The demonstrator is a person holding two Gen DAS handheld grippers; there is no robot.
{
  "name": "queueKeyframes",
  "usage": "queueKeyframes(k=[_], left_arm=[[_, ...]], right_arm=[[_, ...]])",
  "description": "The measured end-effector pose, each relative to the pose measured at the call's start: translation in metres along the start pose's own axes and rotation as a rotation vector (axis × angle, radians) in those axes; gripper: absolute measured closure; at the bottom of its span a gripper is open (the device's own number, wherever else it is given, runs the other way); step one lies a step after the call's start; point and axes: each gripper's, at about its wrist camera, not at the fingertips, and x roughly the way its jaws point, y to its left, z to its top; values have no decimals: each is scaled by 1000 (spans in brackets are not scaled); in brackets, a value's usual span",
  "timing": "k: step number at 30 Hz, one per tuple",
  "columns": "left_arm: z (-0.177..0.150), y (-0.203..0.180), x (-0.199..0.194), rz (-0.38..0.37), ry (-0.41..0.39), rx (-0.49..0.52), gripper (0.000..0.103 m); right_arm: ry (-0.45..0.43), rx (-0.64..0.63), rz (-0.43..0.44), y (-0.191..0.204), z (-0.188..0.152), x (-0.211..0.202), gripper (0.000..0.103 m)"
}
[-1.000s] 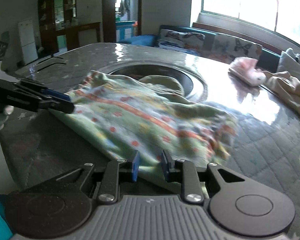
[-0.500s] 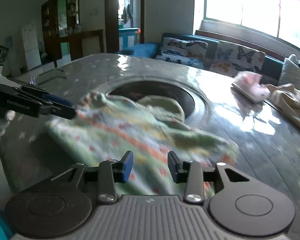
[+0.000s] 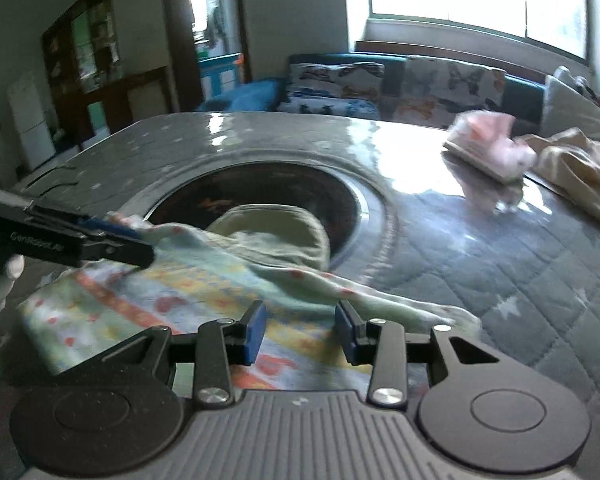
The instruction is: Fold clothes
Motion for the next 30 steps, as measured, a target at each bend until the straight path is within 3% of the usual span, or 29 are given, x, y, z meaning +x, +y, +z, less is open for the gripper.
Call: queueKeyframes(k=[7, 16, 19, 23, 30], left_arm=[[5, 11, -27, 19, -48, -14, 53], [-2, 34, -61, 89, -59, -88, 37], [-8, 39, -66, 108, -57, -114, 24], [-16, 45, -72, 123, -56, -154, 8], [-25, 49, -72, 102, -35, -186, 2]], right_arm=[[-8, -79, -30, 9, 7, -18, 64], [12, -349, 189, 100, 5, -39, 59], [27, -457, 253, 136, -1, -39, 58], [32, -550, 286, 171, -6, -29, 57], [47, -585, 287, 195, -8, -12, 60]])
